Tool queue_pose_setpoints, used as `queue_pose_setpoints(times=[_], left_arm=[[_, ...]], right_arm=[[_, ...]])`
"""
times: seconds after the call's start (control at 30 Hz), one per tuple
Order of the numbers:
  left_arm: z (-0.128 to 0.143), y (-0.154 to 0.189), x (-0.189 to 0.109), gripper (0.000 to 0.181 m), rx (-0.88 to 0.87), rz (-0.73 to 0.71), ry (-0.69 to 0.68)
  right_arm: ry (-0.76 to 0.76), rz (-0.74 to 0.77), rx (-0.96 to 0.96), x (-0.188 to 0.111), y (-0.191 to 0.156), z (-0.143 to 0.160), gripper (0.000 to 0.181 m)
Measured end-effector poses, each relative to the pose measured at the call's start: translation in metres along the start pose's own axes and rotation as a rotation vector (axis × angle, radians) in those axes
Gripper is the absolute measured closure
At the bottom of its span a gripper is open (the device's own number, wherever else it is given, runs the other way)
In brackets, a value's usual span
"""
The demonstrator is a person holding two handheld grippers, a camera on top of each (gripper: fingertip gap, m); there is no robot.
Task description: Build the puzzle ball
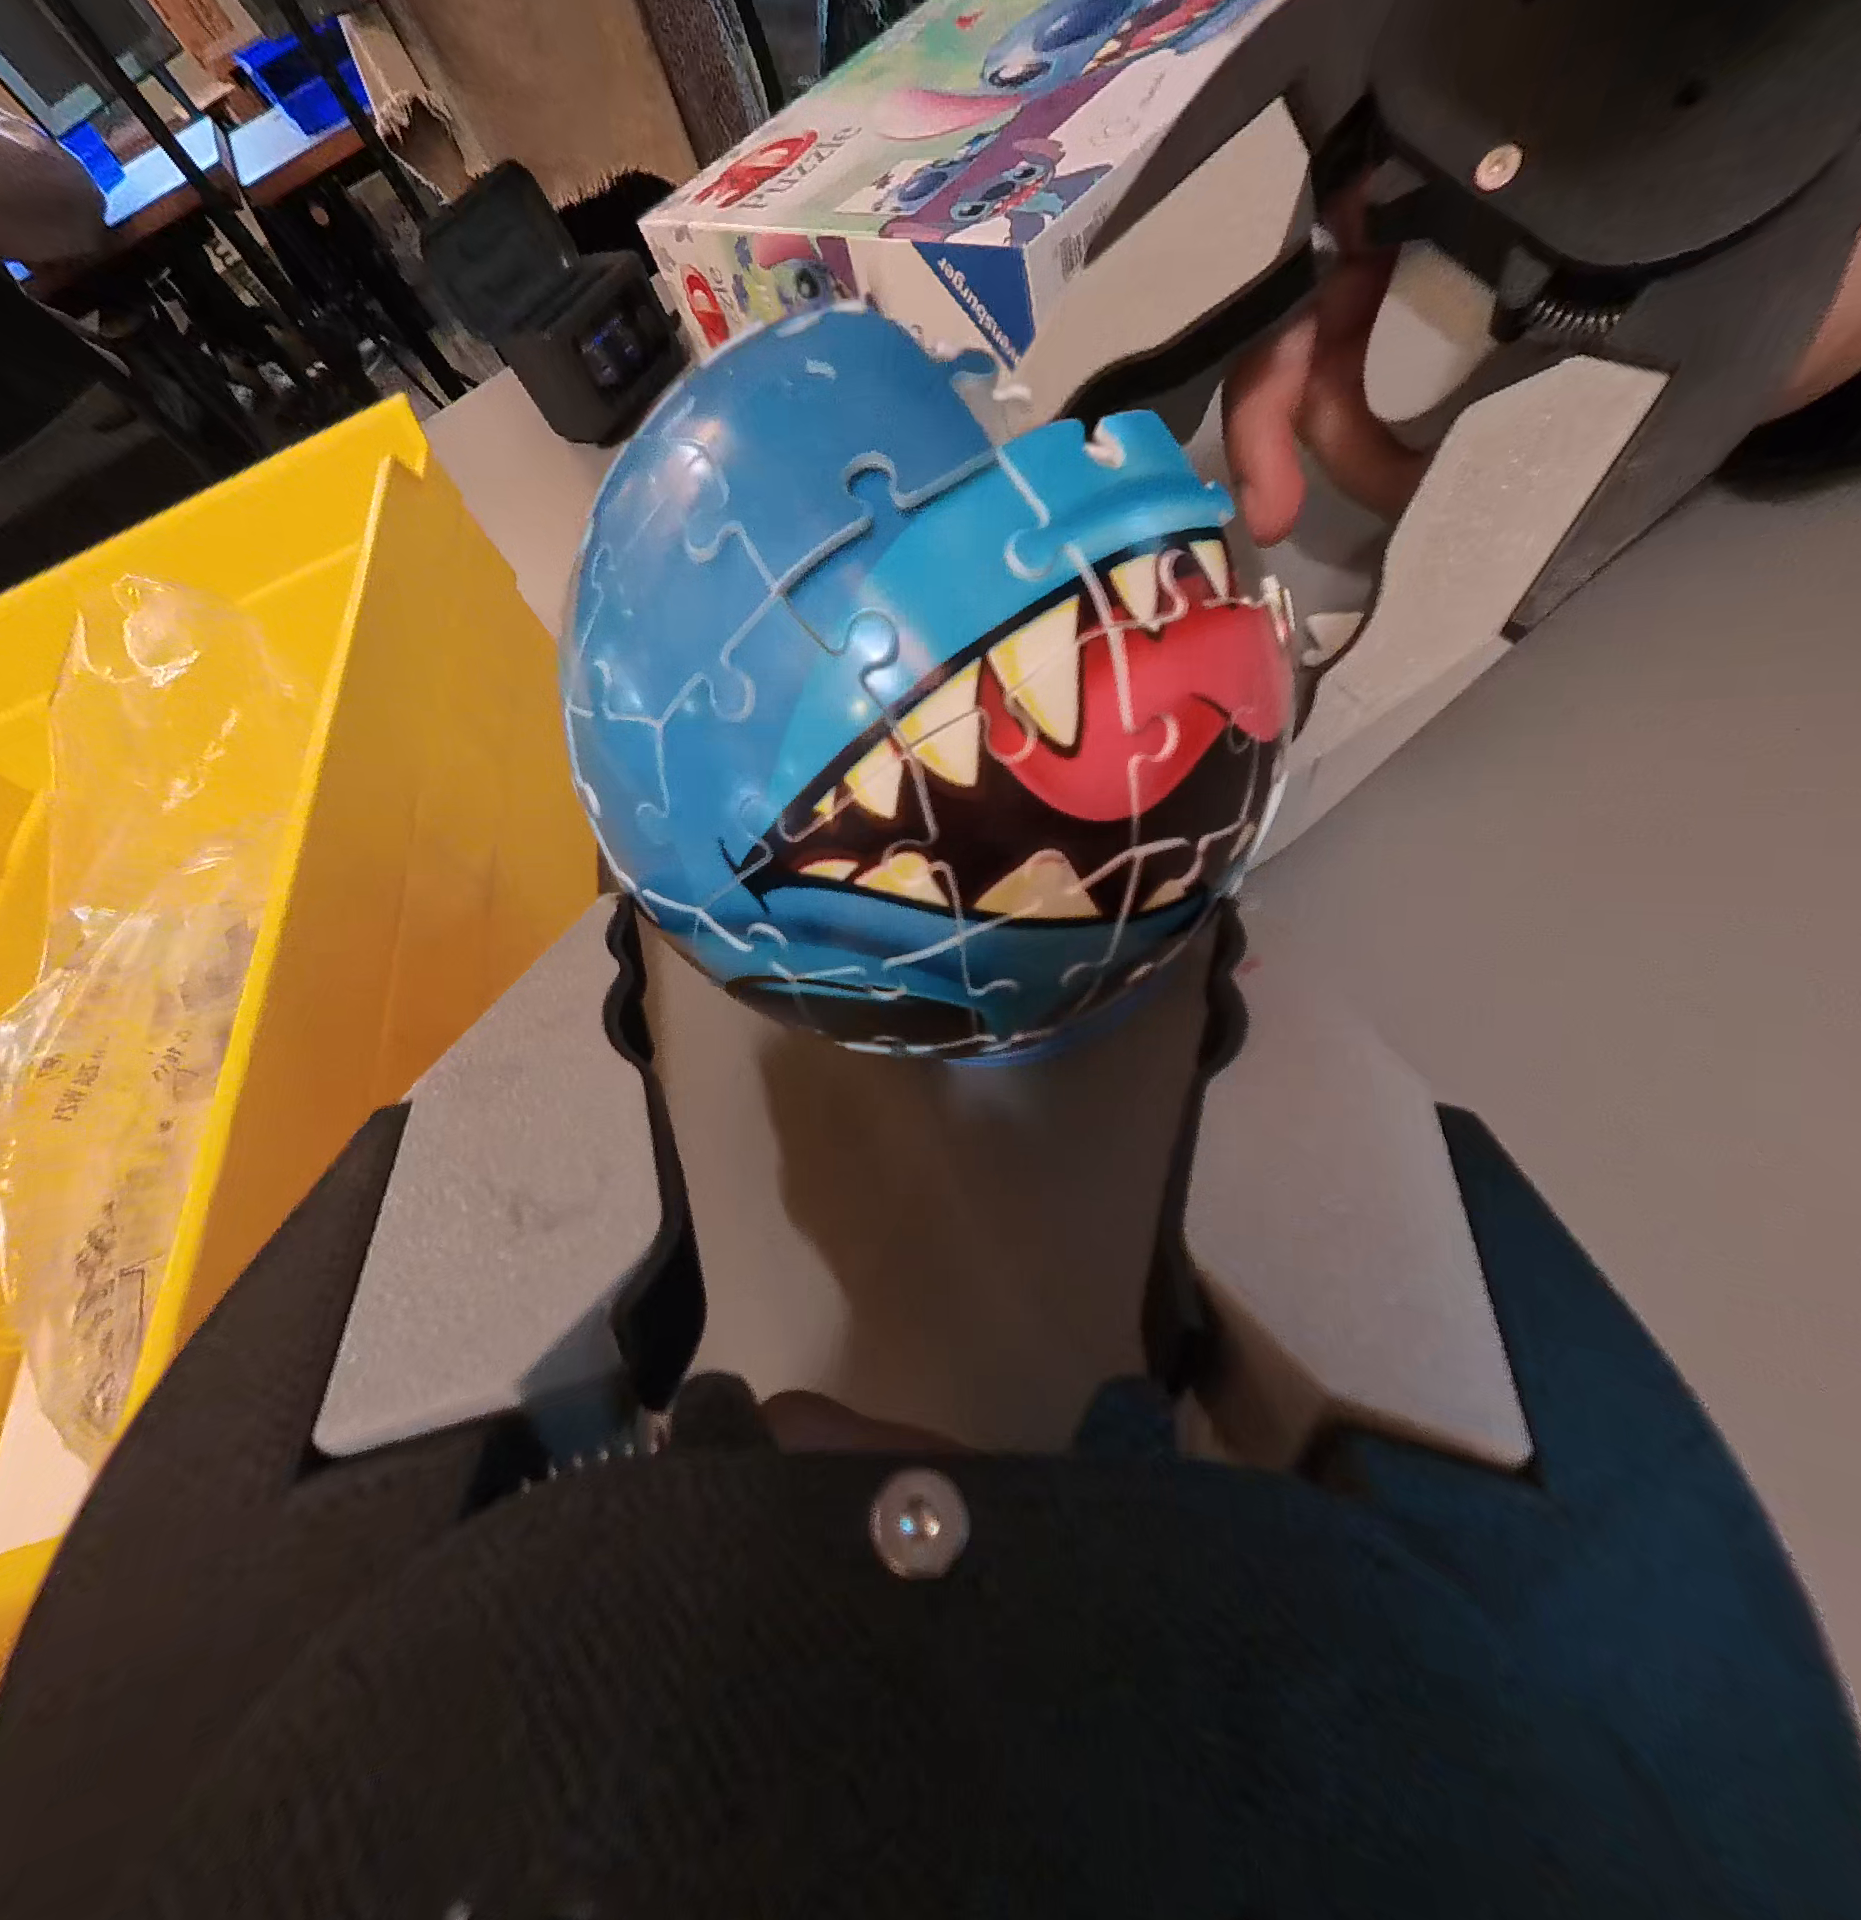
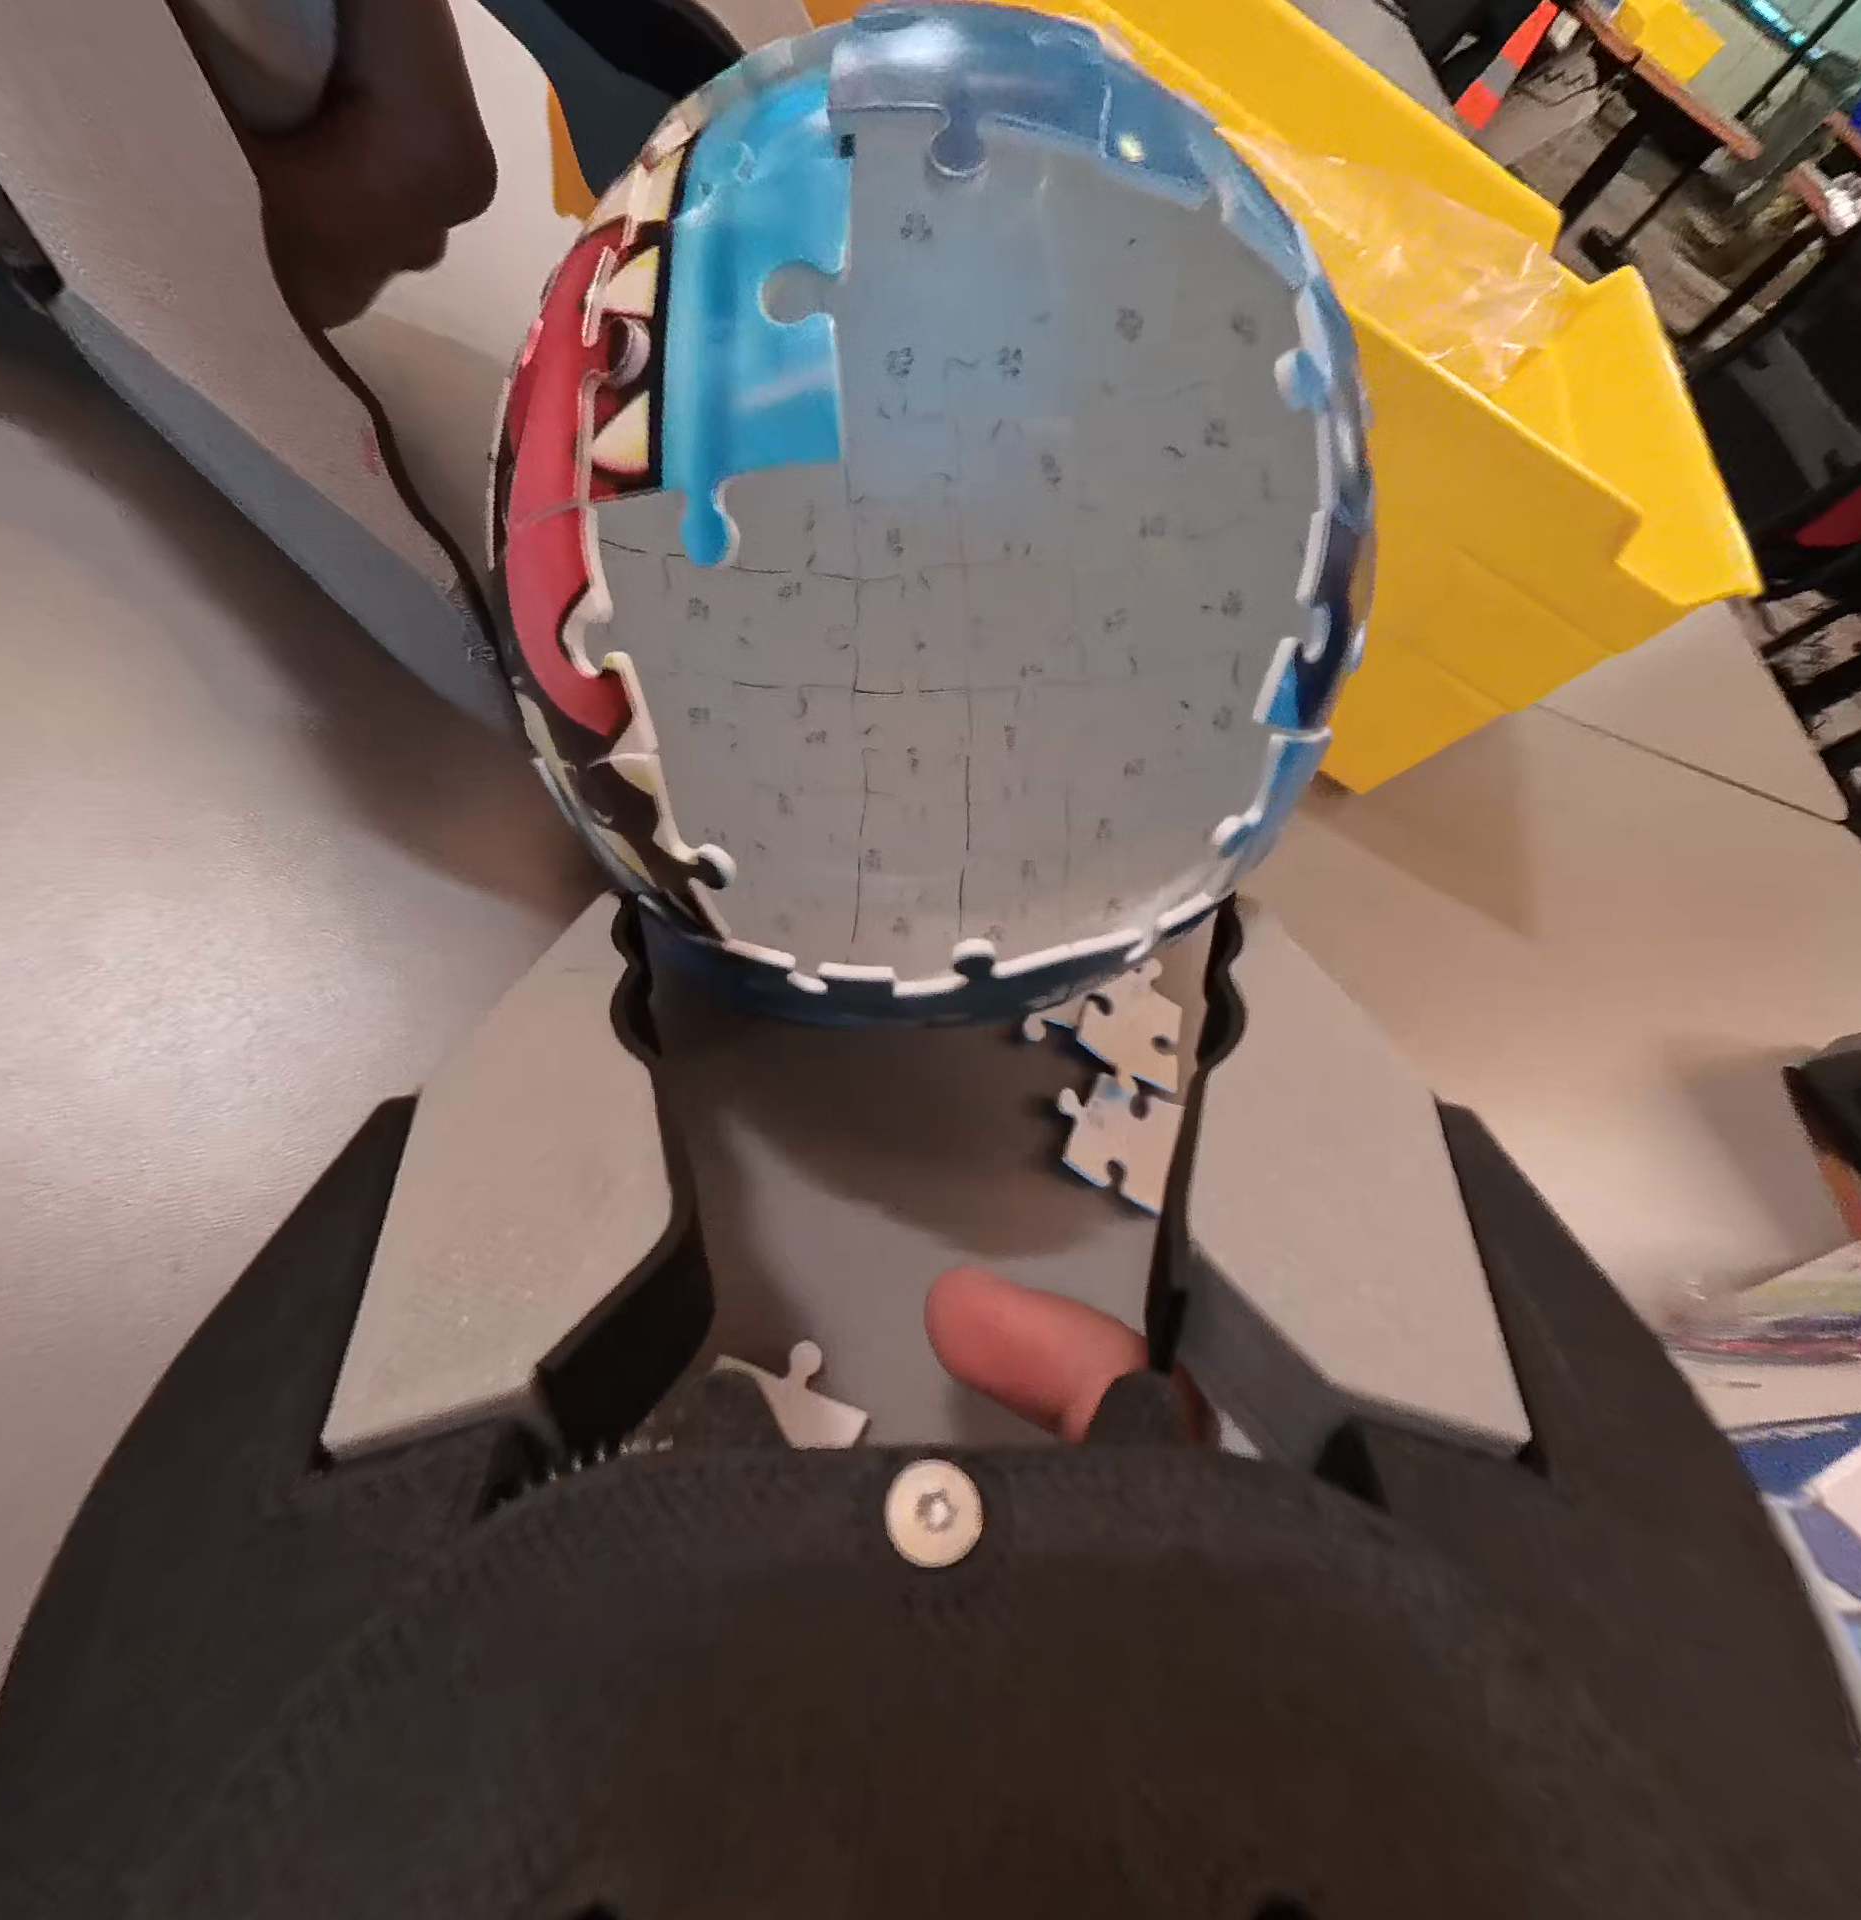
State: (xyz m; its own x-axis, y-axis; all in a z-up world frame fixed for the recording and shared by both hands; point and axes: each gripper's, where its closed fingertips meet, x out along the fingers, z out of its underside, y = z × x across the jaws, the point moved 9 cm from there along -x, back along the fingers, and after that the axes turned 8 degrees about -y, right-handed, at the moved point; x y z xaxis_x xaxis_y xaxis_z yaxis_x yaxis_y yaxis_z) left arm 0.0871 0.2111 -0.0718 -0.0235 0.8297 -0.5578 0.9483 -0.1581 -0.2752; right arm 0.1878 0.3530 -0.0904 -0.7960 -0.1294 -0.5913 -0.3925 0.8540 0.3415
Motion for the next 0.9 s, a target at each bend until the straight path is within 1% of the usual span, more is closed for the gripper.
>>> queue_pose_setpoints(times=[0.03, 0.17, 0.27, 0.43, 0.7, 0.9], left_arm=[[-0.002, 0.001, -0.002, 0.074, -0.008, 0.006, 0.005], [-0.009, 0.002, -0.015, 0.077, -0.033, 0.009, 0.055], [-0.010, 0.003, -0.019, 0.081, -0.034, 0.008, 0.093], [-0.009, -0.001, -0.016, 0.083, -0.062, 0.016, 0.099], [-0.005, -0.003, -0.014, 0.083, -0.068, 0.021, 0.103], [0.005, -0.005, -0.009, 0.082, -0.048, 0.009, 0.053]], right_arm=[[0.017, -0.030, 0.020, -0.001, 0.000, 0.000, 0.077], [0.110, -0.163, 0.137, -0.010, 0.005, -0.004, 0.077], [0.134, -0.232, 0.207, -0.012, 0.010, -0.001, 0.078], [0.154, -0.269, 0.271, -0.013, 0.016, 0.003, 0.083], [0.159, -0.284, 0.290, -0.013, 0.018, 0.005, 0.085], [0.162, -0.283, 0.299, -0.014, 0.020, 0.006, 0.085]])
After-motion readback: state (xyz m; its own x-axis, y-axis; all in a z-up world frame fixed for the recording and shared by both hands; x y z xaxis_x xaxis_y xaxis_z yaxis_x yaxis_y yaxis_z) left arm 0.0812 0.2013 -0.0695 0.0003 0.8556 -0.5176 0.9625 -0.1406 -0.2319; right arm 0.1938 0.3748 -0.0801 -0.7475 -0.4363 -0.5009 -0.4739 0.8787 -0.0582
